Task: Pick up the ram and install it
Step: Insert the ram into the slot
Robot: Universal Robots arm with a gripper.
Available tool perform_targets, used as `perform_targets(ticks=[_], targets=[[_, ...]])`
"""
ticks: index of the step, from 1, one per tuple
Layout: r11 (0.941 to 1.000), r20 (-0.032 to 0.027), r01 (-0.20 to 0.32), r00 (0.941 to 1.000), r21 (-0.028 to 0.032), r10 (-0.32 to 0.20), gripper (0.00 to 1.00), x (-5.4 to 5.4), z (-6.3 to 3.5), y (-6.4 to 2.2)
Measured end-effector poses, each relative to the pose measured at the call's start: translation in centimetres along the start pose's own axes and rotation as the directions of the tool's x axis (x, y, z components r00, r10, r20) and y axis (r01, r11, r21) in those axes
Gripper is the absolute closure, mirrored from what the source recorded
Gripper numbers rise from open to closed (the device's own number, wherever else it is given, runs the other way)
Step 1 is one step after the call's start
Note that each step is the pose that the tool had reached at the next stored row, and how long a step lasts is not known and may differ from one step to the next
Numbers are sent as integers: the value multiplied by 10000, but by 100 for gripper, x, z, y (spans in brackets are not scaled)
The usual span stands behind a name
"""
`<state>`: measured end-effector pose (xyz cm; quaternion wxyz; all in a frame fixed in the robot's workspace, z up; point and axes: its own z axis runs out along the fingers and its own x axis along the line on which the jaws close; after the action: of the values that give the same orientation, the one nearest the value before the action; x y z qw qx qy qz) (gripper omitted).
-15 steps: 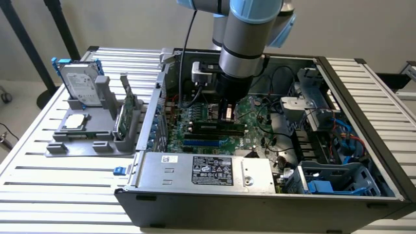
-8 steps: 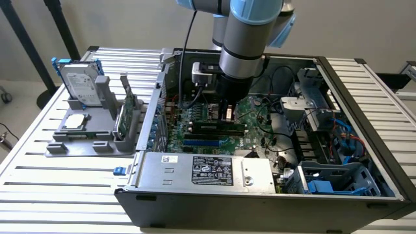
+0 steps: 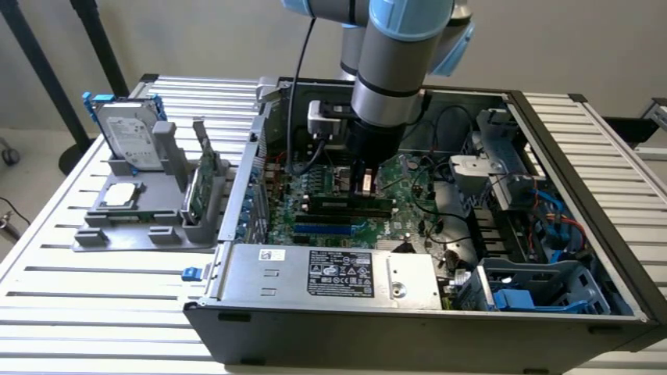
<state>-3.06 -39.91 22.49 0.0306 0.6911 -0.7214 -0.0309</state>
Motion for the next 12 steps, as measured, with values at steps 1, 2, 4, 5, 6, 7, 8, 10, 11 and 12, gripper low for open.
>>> perform_targets(ticks=[1,2,4,5,6,7,8,10,11,12], targets=[[10000,-1,0,10000,-1,0,86,0,3,0],[10000,-1,0,10000,-1,0,86,0,6,0],[10000,-4,-1,10000,-1,1,86,1,8,0],[10000,-5,0,10000,-1,0,86,1,9,-1],[10000,-3,1,10000,-1,-1,86,0,11,-1],[10000,-2,3,10000,-1,-3,86,0,13,-1],[10000,-2,6,10000,0,-6,86,0,15,-1],[10000,-3,9,10000,-1,-9,86,0,20,-2],[10000,-4,11,10000,-1,-11,86,0,21,-2],[10000,-4,12,10000,-1,-12,86,0,22,-2]])
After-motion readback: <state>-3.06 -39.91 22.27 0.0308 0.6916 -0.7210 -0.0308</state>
